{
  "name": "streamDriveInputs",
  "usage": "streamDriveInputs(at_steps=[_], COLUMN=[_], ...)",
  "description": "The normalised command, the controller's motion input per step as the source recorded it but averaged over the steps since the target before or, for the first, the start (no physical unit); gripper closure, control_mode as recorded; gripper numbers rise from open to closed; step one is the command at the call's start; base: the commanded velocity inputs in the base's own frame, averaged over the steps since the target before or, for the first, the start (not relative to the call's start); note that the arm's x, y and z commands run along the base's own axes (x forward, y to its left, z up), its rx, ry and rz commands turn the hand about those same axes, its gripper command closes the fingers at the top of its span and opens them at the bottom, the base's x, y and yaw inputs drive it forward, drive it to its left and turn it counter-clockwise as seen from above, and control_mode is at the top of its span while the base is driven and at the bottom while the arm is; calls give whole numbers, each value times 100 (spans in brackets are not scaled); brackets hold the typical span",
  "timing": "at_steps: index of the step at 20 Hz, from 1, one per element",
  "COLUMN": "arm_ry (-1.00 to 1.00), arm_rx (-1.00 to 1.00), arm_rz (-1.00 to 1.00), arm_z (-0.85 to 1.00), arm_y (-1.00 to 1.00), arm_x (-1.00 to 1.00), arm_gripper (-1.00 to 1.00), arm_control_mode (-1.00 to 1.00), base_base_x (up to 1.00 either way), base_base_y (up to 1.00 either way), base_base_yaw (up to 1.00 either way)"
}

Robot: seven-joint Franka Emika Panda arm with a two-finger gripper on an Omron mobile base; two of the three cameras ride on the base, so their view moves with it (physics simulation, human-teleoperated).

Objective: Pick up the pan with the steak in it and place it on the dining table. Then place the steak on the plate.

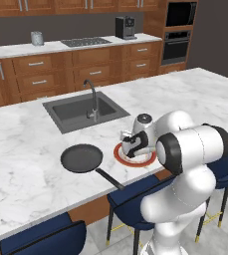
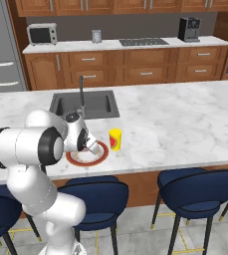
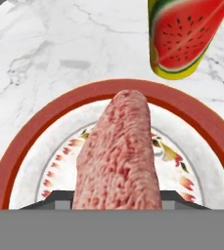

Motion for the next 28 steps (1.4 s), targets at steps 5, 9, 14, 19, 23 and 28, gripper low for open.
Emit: streamDriveInputs(at_steps=[5, 9, 14, 19, 23, 28], arm_ry=[0, 0, 3, 0, -6, -14], arm_rx=[2, 0, 1, 5, 4, 3], arm_rz=[-1, -3, -3, 0, 0, 0], arm_z=[29, 43, 60, 76, 86, 88], arm_y=[-1, 0, -6, -14, -1, 0], arm_x=[4, 1, -5, -58, -48, -41], arm_gripper=[-100, -100, -100, -100, -100, -100], arm_control_mode=[-100, -100, -100, -100, -100, -100], base_base_x=[0, 0, 0, 0, 0, 0], base_base_y=[0, 0, 0, 0, 0, 0], base_base_yaw=[0, 0, 0, 0, 0, 0])
